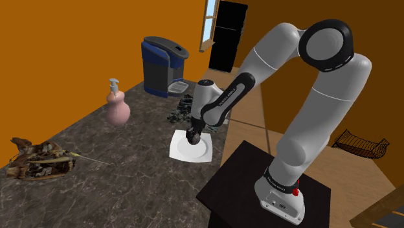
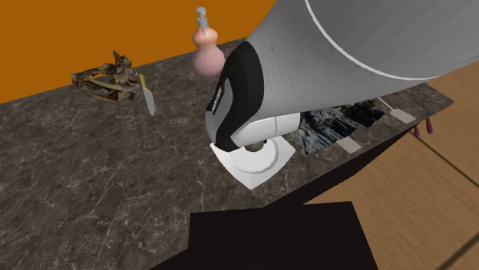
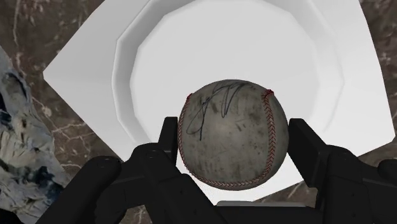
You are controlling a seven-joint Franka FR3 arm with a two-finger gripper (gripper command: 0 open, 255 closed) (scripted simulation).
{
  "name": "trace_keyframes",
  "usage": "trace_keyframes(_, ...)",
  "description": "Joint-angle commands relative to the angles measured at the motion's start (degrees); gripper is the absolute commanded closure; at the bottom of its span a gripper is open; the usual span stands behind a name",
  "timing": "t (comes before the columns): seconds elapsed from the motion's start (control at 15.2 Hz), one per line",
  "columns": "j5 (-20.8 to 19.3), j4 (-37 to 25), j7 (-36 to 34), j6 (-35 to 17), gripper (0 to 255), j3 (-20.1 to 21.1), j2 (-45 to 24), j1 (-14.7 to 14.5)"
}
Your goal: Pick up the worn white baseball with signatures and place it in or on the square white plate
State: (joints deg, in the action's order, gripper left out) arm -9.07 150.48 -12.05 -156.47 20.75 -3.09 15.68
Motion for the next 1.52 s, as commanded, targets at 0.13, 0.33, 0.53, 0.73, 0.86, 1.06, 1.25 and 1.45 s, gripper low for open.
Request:
trace_keyframes(0.13, -5.3, -0.2, -4.0, -3.6, 255, -1.4, -4.2, -0.4)
trace_keyframes(0.33, -5.2, -0.2, -3.9, -3.6, 255, -1.5, -4.2, -0.5)
trace_keyframes(0.53, -5.2, -0.2, -3.9, -3.6, 255, -1.5, -4.2, -0.5)
trace_keyframes(0.73, -5.2, -0.2, -3.9, -3.6, 0, -1.5, -4.2, -0.5)
trace_keyframes(0.86, -5.3, -0.2, -3.9, -3.6, 0, -1.5, -4.2, -0.5)
trace_keyframes(1.06, -5.3, -0.2, -3.9, -3.6, 0, -1.5, -4.2, -0.5)
trace_keyframes(1.25, 3.3, 0.4, 2.2, 2.4, 0, 1.3, 3.2, 0.5)
trace_keyframes(1.45, 5.1, 0.4, 3.5, 4.1, 0, 1.2, 5.0, 0.1)
